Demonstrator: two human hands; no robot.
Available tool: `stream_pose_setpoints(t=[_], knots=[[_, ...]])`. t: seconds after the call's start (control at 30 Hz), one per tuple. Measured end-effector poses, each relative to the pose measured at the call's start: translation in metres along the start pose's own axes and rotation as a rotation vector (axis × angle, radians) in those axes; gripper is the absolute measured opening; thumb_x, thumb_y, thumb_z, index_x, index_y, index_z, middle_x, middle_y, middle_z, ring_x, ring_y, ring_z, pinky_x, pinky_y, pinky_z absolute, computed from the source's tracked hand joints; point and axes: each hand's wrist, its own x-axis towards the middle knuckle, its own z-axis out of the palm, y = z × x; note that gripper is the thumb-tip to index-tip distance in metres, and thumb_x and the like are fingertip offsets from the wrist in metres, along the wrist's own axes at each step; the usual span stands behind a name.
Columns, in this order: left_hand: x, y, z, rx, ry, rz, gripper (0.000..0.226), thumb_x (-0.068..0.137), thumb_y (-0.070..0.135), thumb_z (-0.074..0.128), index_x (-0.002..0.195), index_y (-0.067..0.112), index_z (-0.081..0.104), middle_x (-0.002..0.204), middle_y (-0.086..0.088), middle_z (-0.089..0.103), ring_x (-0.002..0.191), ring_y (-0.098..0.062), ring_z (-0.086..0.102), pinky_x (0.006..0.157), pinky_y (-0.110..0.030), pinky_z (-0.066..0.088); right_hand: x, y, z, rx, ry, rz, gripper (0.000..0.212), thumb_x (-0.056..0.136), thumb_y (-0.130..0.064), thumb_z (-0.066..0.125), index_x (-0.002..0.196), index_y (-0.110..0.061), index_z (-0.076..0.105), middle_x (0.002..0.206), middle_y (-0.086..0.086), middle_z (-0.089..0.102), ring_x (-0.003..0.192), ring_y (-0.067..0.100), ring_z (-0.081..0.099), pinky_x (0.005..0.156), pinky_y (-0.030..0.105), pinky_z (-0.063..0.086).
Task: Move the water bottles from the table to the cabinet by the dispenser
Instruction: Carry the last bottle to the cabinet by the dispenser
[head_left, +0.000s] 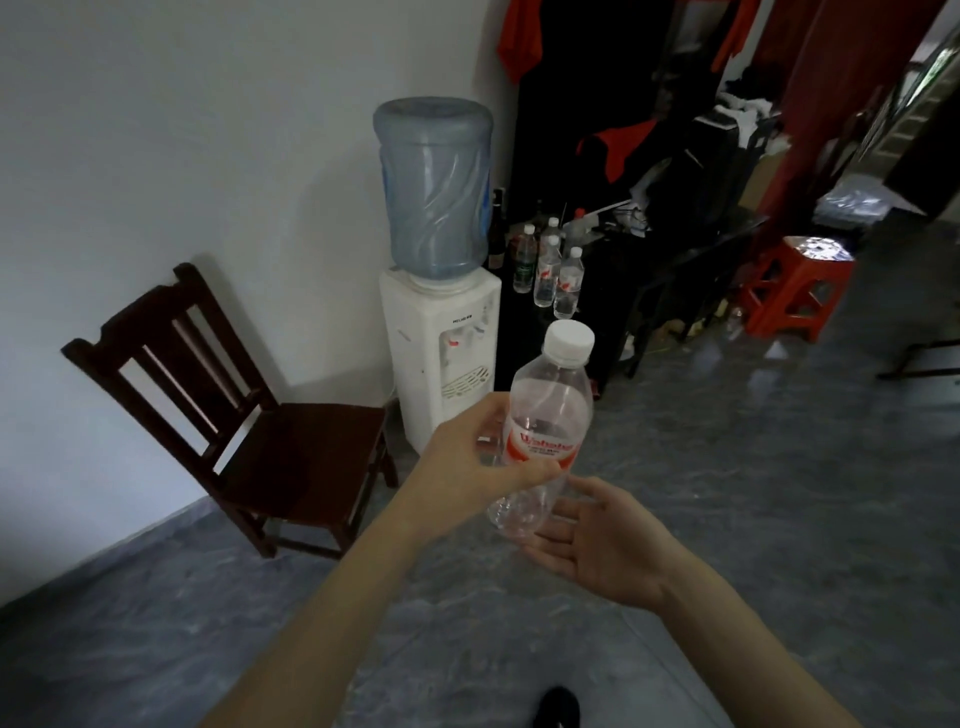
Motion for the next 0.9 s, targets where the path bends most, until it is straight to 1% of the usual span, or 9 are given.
stream_pose_setpoints(t=[0.13,0.27,0.37,0.43,0.47,0.6,0.67,0.87,0.9], knots=[[0.063,-0.009,0.004,0.002,0.020,0.004,0.058,0.081,0.026,0.084,0.129,0.034,0.054,0.119,0.016,0.069,0.108,0.006,0.065,0.087,-0.012,0.052,0.040,-0.046,-0.024,0.021,-0.002,-0.006,0.056,0.098,-0.036,0.043,0.135,0.004,0.053,0.131,0.029,0.061,0.127,0.038,0.056,0.108,0.043,0.043],[0.143,-0.012,0.010,0.016,0.036,0.012,0.063,0.082,0.028,0.083,0.135,0.031,0.050,0.122,0.016,0.068,0.110,0.005,0.065,0.089,-0.013,0.052,0.080,-0.112,-0.046,-0.005,-0.011,-0.021,0.055,0.098,-0.037,0.043,0.133,0.003,0.054,0.129,0.028,0.062,0.118,0.036,0.060,0.101,0.041,0.047],[0.205,-0.004,0.014,0.031,0.043,0.003,0.060,0.082,0.030,0.083,0.128,0.042,0.048,0.114,0.031,0.066,0.107,0.011,0.063,0.085,-0.009,0.051,0.106,-0.166,-0.063,-0.001,-0.012,-0.018,0.054,0.099,-0.037,0.042,0.134,0.003,0.054,0.130,0.028,0.062,0.128,0.037,0.055,0.100,0.041,0.048],[0.243,0.003,0.020,0.028,0.061,0.015,0.057,0.082,0.029,0.083,0.124,0.042,0.048,0.105,0.043,0.062,0.102,0.016,0.062,0.082,-0.005,0.049,0.121,-0.199,-0.076,-0.019,-0.017,-0.013,0.054,0.101,-0.038,0.040,0.134,0.002,0.056,0.132,0.027,0.060,0.134,0.038,0.050,0.103,0.040,0.046],[0.259,0.005,0.023,0.025,0.070,0.027,0.056,0.080,0.031,0.083,0.123,0.042,0.049,0.104,0.044,0.062,0.101,0.016,0.062,0.081,-0.005,0.049,0.129,-0.214,-0.082,-0.032,-0.017,-0.013,0.054,0.101,-0.038,0.040,0.133,0.002,0.056,0.133,0.028,0.060,0.136,0.038,0.048,0.104,0.040,0.045],[0.312,0.004,0.034,-0.009,0.037,0.020,0.060,0.070,0.052,0.077,0.123,0.047,0.048,0.110,0.037,0.066,0.106,0.011,0.064,0.086,-0.007,0.049,0.156,-0.267,-0.103,-0.063,0.003,-0.004,0.054,0.099,-0.039,0.042,0.130,0.001,0.059,0.133,0.027,0.060,0.136,0.039,0.048,0.113,0.042,0.037],[0.336,0.000,0.036,-0.002,0.019,0.014,0.060,0.069,0.054,0.076,0.122,0.047,0.048,0.112,0.036,0.066,0.107,0.009,0.064,0.087,-0.008,0.049,0.169,-0.285,-0.113,-0.070,0.008,0.003,0.053,0.099,-0.039,0.042,0.129,0.000,0.061,0.131,0.026,0.062,0.131,0.038,0.053,0.111,0.042,0.039],[0.414,-0.028,0.039,-0.034,-0.019,-0.038,0.055,0.078,0.037,0.085,0.123,0.039,0.054,0.113,0.025,0.070,0.107,0.003,0.067,0.088,-0.016,0.053,0.210,-0.330,-0.139,-0.007,0.021,0.027,0.054,0.101,-0.039,0.040,0.130,0.003,0.058,0.127,0.028,0.064,0.129,0.039,0.055,0.105,0.040,0.044],[0.427,-0.033,0.039,-0.028,-0.035,-0.041,0.057,0.077,0.039,0.086,0.124,0.038,0.054,0.115,0.022,0.070,0.108,0.002,0.067,0.090,-0.018,0.054,0.219,-0.337,-0.144,0.000,0.032,0.029,0.054,0.100,-0.038,0.040,0.130,0.003,0.057,0.127,0.028,0.064,0.129,0.039,0.055,0.106,0.040,0.043]])
